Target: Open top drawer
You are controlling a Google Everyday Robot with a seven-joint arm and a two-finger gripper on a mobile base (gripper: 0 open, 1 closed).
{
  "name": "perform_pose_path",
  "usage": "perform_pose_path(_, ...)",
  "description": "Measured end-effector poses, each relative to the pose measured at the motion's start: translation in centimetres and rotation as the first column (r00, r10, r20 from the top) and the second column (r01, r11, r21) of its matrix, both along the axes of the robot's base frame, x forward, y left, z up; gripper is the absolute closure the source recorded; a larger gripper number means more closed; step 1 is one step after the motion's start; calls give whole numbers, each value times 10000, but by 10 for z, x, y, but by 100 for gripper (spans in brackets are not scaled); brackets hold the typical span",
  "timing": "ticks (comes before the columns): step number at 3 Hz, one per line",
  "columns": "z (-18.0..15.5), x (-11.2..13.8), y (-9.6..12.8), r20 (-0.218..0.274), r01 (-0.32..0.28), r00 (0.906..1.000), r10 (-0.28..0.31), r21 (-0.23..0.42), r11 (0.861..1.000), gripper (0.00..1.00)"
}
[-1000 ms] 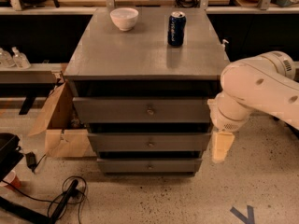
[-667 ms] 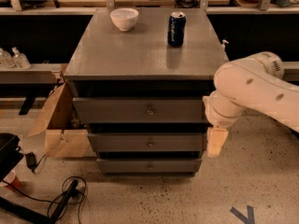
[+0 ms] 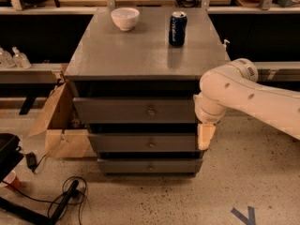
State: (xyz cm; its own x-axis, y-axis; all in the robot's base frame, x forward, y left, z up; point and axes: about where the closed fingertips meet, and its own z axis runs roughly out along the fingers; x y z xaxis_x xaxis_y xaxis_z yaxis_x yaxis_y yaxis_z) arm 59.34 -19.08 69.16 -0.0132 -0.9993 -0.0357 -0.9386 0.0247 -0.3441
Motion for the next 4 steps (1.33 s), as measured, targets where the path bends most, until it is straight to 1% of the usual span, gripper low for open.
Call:
perform_pose_path(1,-17,27,-5,52,186,9998,-186,54,9998,0)
perform_pose_path(2,-25,50,-8,67,374,9993,-375,142,9992,0)
perform_pose_path(3,-24,69,-7,97,462,9989,-462,74,9989,0)
perform_pose_path(4,-27,74,-3,-145,639,9979,-639,41,9979,18)
